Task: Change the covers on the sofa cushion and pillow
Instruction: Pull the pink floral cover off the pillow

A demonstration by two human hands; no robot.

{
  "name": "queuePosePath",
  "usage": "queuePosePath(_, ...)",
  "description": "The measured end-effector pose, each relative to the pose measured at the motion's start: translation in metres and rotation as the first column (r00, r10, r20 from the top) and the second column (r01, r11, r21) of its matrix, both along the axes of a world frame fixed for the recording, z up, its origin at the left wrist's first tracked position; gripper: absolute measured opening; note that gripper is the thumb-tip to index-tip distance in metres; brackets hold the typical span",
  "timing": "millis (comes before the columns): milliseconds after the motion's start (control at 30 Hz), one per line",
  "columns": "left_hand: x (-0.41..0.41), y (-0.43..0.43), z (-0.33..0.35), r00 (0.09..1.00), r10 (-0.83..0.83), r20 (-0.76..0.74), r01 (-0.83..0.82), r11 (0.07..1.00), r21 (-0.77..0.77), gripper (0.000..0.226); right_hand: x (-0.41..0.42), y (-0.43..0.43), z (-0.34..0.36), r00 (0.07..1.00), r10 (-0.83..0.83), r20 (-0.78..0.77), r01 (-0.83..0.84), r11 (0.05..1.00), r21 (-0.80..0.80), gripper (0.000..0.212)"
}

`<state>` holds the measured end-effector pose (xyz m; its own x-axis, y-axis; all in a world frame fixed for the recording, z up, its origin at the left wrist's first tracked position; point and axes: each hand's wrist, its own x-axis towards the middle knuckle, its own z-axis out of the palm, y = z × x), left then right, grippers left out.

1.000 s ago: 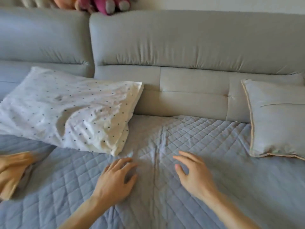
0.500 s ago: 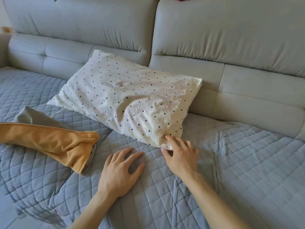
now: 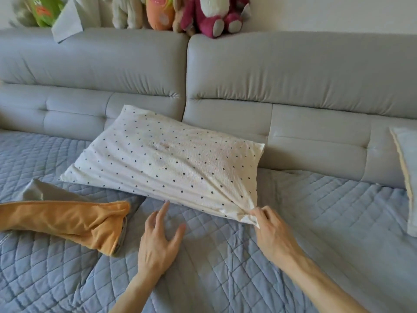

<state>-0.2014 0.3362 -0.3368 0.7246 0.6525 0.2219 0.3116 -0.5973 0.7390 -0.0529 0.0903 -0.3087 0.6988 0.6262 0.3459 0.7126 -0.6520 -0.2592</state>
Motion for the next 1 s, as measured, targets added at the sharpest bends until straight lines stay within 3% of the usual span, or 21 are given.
queuePosePath(100, 0.008, -0.022, 0.029, 0.990, 0.081, 0.117, -0.035, 0.936, -0.351, 0.084, -0.034, -0.035, 0.013, 0.995, -0.001, -0.104, -0.010, 0.994, -0.105, 0.024)
queuePosePath(267, 0.021, -0.071, 0.058, 0.975, 0.074, 0.208, 0.071, 0.787, -0.613, 0.103, -0.111, -0.074, 0.052, 0.932, 0.055, -0.357, -0.140, 0.967, -0.215, 0.018)
queuePosePath(433, 0.012, -0.094, 0.051, 0.981, 0.113, 0.158, 0.002, 0.808, -0.589, 0.114, -0.135, -0.072, 0.085, 0.831, 0.085, -0.550, -0.352, 0.846, -0.401, 0.008)
queuePosePath(533, 0.004, -0.088, 0.039, 0.986, 0.132, 0.103, -0.058, 0.848, -0.527, 0.110, -0.097, -0.060, 0.112, 0.779, 0.087, -0.621, -0.401, 0.831, -0.386, 0.029)
queuePosePath(633, 0.001, -0.090, 0.031, 0.987, 0.123, 0.099, -0.056, 0.861, -0.505, 0.107, -0.030, -0.043, 0.128, 0.811, 0.096, -0.578, -0.232, 0.959, -0.166, 0.033)
queuePosePath(700, 0.003, -0.093, 0.028, 0.986, 0.121, 0.112, -0.049, 0.864, -0.502, 0.108, 0.016, -0.026, 0.125, 0.913, -0.008, -0.408, -0.005, 0.999, -0.031, 0.042)
queuePosePath(767, 0.005, -0.094, 0.027, 0.985, 0.128, 0.118, -0.055, 0.875, -0.482, 0.108, 0.048, -0.011, 0.110, 0.946, -0.208, -0.248, 0.204, 0.978, -0.043, 0.073)
queuePosePath(867, 0.008, -0.095, 0.025, 0.984, 0.146, 0.100, -0.090, 0.900, -0.426, 0.104, 0.065, 0.002, 0.064, 0.879, -0.307, -0.365, 0.282, 0.952, -0.120, 0.101)
queuePosePath(933, 0.011, -0.097, 0.022, 0.984, 0.164, 0.069, -0.126, 0.917, -0.379, 0.101, 0.068, 0.001, 0.031, 0.855, -0.351, -0.381, 0.341, 0.935, -0.096, 0.101)
queuePosePath(1000, 0.014, -0.098, 0.019, 0.982, 0.185, 0.035, -0.162, 0.923, -0.348, 0.099, 0.068, -0.003, 0.020, 0.872, -0.380, -0.309, 0.393, 0.919, -0.022, 0.088)
